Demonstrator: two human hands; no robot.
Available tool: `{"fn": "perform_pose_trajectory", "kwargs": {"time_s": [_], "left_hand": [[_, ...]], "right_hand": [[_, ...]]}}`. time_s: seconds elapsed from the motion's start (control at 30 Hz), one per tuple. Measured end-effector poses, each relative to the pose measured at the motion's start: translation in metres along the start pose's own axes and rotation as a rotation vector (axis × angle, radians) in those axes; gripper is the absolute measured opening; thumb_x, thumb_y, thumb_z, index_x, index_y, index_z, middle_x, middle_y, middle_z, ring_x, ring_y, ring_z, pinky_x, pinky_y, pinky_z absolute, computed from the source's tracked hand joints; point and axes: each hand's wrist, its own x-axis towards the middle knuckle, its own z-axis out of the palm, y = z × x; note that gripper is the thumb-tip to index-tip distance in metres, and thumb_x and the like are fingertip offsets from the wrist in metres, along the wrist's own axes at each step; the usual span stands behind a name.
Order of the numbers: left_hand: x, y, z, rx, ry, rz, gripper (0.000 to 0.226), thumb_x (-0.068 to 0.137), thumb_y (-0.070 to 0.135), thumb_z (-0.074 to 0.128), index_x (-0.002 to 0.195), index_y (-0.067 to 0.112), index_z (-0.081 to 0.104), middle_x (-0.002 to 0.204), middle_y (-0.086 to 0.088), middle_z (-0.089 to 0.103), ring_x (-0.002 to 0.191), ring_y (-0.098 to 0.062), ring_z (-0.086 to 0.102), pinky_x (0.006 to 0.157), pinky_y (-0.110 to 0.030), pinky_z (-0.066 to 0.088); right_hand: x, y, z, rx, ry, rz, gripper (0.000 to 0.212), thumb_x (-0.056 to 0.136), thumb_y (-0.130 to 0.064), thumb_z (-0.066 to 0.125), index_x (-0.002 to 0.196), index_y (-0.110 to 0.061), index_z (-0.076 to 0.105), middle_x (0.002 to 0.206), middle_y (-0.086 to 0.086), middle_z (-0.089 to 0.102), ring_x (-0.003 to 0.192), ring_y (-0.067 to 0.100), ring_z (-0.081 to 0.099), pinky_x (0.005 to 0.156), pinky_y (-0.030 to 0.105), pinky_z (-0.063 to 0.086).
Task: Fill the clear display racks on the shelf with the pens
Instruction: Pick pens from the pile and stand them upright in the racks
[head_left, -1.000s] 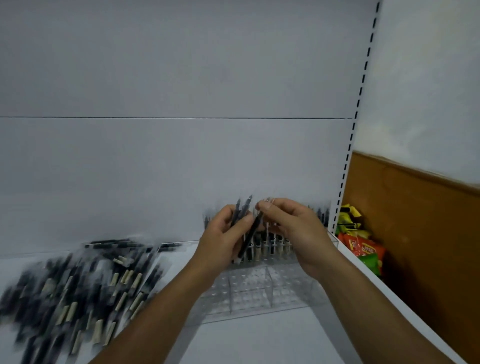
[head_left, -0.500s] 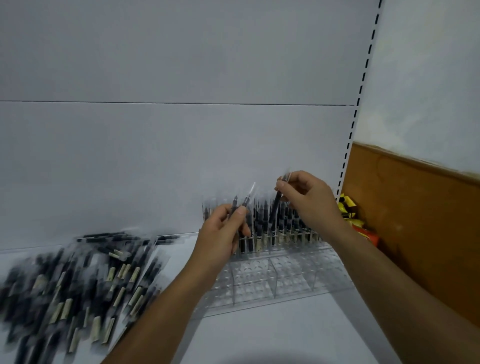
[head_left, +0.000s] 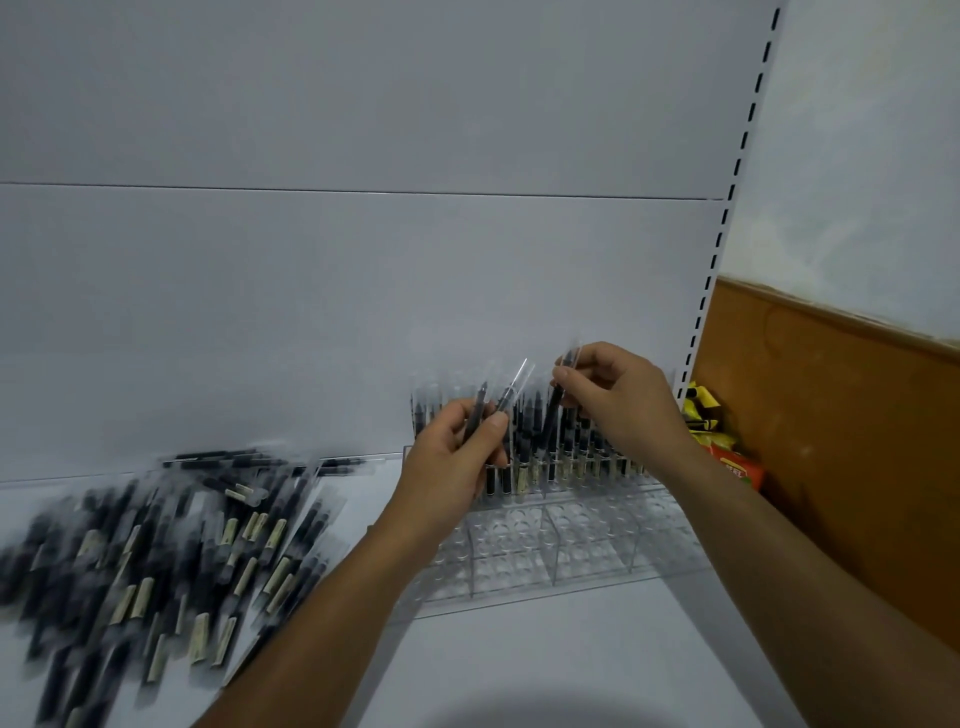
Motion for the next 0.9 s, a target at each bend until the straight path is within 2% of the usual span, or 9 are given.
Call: {"fn": "perform_pose_trajectory", "kwargs": {"time_s": [0.07,0.23,0.37,0.47,0.53,0.63,0.73,0.83,0.9], "left_hand": [[0.000,-0.001,0.000,0.008,-0.002,-0.001,0.013,0.096,0.031,0.055,0.100,0.022,0.062,0.066,0.009,0.061,0.051,0.003,0.052,0.048,-0.010,0.039],[0.001,-0.003,0.000,0.061,-0.023,0.006,0.013,0.096,0.033,0.056,0.103,0.024,0.062,0.065,0.012,0.060,0.053,0.003,0.052,0.050,-0.008,0.038],[0.001,-0.003,0.000,0.067,-0.024,0.006,0.014,0.095,0.035,0.056,0.103,0.025,0.062,0.064,0.012,0.060,0.054,0.003,0.052,0.049,-0.009,0.038],[0.001,-0.004,0.000,0.065,-0.029,0.008,0.013,0.095,0.036,0.056,0.102,0.027,0.063,0.064,0.011,0.060,0.054,0.002,0.051,0.049,-0.011,0.038],[0.001,-0.004,0.000,0.066,-0.030,0.012,0.013,0.095,0.036,0.056,0.102,0.027,0.063,0.064,0.011,0.060,0.053,0.002,0.051,0.048,-0.010,0.038],[0.001,-0.005,0.000,0.075,-0.029,0.020,0.011,0.095,0.036,0.056,0.100,0.028,0.063,0.064,0.010,0.061,0.053,0.001,0.050,0.048,-0.010,0.037],[0.001,-0.005,0.000,0.074,-0.033,0.021,0.011,0.094,0.036,0.057,0.099,0.028,0.063,0.064,0.010,0.060,0.054,0.000,0.050,0.049,-0.012,0.038],[0.001,-0.005,0.000,0.076,-0.036,0.026,0.010,0.094,0.037,0.057,0.099,0.030,0.063,0.065,0.010,0.061,0.056,0.000,0.052,0.050,-0.011,0.038],[0.000,-0.006,-0.001,0.076,-0.043,0.029,0.009,0.094,0.038,0.057,0.098,0.031,0.063,0.065,0.010,0.061,0.056,0.000,0.052,0.050,-0.011,0.039]], "right_hand": [[0.001,-0.001,-0.001,0.004,-0.004,0.012,0.015,0.093,-0.027,0.064,0.097,-0.013,0.068,0.088,0.001,0.073,0.076,0.007,0.071,0.078,0.042,0.058],[0.003,-0.001,-0.002,-0.033,0.008,0.010,0.015,0.093,-0.028,0.065,0.095,-0.013,0.068,0.086,0.000,0.073,0.074,0.004,0.070,0.065,0.030,0.053],[0.002,-0.001,-0.002,-0.020,0.004,0.017,0.018,0.092,-0.028,0.065,0.094,-0.011,0.068,0.085,0.001,0.073,0.073,0.005,0.071,0.068,0.032,0.056],[0.002,0.001,-0.002,-0.081,0.010,-0.015,0.016,0.091,-0.031,0.067,0.091,-0.015,0.068,0.077,-0.005,0.071,0.065,-0.002,0.067,0.063,0.026,0.053],[0.001,0.003,-0.002,-0.143,-0.002,-0.034,0.017,0.090,-0.035,0.067,0.090,-0.018,0.067,0.076,-0.008,0.070,0.066,0.001,0.067,0.063,0.027,0.053],[-0.001,0.005,0.003,-0.330,-0.151,-0.053,0.016,0.089,-0.039,0.067,0.083,-0.024,0.063,0.078,-0.008,0.067,0.074,0.013,0.066,0.070,0.032,0.054],[-0.006,0.010,0.011,-0.505,-0.294,-0.043,0.024,0.091,-0.040,0.065,0.072,-0.034,0.052,0.072,-0.013,0.059,0.070,0.009,0.057,0.063,0.026,0.046],[-0.013,0.016,0.008,-0.505,-0.287,-0.007,0.014,0.090,-0.044,0.064,0.084,-0.031,0.062,0.079,-0.014,0.063,0.075,0.008,0.060,0.069,0.027,0.050],[-0.020,0.019,0.004,-0.453,-0.206,-0.008,0.019,0.090,-0.046,0.062,0.091,-0.029,0.069,0.082,-0.013,0.067,0.076,0.005,0.062,0.071,0.029,0.053]]}}
